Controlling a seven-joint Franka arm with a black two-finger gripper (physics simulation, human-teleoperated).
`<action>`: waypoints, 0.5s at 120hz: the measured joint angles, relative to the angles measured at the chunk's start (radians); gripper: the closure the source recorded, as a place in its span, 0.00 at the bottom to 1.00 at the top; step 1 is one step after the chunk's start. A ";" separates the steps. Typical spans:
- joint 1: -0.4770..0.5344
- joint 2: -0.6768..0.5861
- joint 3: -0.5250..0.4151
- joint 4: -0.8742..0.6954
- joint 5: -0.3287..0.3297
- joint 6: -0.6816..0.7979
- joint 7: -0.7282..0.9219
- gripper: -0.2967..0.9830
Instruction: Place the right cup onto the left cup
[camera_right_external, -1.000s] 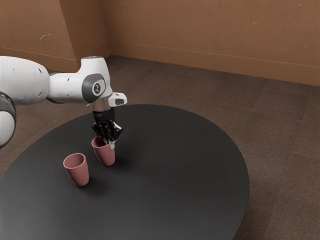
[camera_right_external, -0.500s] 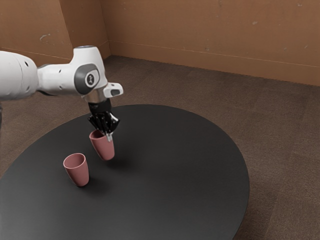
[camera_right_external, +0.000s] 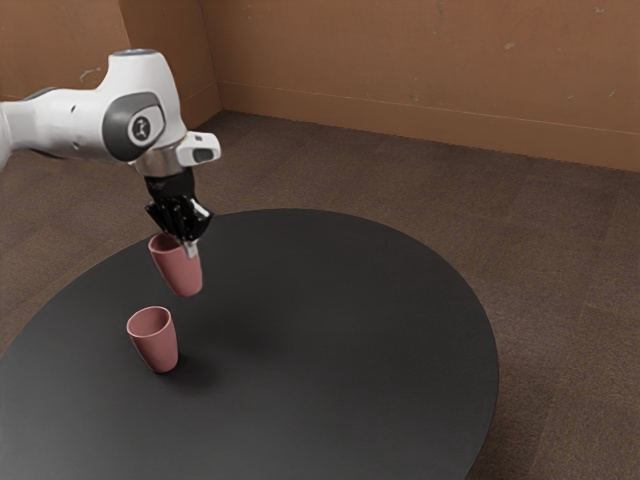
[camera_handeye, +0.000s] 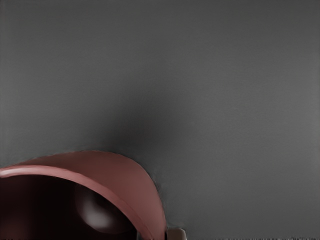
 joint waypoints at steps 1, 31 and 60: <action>-0.001 -0.004 0.000 -0.002 0.002 -0.002 -0.001 0.85; -0.007 -0.110 0.000 -0.117 0.048 -0.039 -0.049 0.84; 0.016 -0.127 0.002 -0.159 0.057 -0.048 -0.088 0.84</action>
